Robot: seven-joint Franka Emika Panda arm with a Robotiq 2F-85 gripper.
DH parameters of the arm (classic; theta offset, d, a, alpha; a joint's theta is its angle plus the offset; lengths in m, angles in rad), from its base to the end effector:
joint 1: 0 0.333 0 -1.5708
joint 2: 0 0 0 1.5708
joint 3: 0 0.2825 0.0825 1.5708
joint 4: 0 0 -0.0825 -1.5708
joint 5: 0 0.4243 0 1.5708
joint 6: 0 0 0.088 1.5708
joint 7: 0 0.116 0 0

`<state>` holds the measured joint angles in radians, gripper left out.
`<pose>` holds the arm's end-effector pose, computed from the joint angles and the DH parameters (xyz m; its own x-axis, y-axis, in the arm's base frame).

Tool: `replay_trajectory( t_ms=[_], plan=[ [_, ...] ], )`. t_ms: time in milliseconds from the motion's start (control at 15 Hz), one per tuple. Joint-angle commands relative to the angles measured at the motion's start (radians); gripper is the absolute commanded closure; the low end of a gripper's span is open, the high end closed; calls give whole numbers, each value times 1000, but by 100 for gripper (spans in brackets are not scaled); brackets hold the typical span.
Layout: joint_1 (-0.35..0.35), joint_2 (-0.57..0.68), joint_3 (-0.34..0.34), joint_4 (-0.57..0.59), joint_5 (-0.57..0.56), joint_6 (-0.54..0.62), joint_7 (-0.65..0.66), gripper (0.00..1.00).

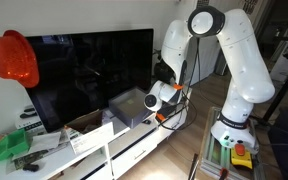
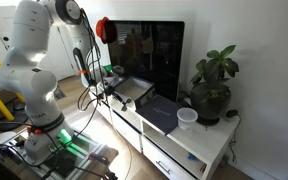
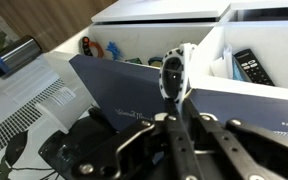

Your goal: Hang the sunglasses on the edge of the blue box

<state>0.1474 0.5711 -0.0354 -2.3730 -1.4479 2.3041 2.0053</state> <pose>0.4123 0.0148 -0.0140 0.8267 -0.2866 0.4842 -0.5474 -0.6085 0.5745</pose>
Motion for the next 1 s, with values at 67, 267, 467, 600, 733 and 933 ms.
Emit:
replay_trajectory(
  t_ms=[67, 267, 467, 600, 733, 933],
  plan=[
    [-47, 45, 35, 58, -101, -3, 63, 97],
    [-64, 56, 39, 87, -151, -9, 92, 97],
    [-84, 67, 49, 95, -151, -9, 91, 97],
    [-99, 67, 63, 91, -119, 0, 65, 97],
    [-124, 39, 89, 68, -41, 26, 1, 97],
    [-151, -13, 122, 33, 93, 50, -126, 97]
  ],
)
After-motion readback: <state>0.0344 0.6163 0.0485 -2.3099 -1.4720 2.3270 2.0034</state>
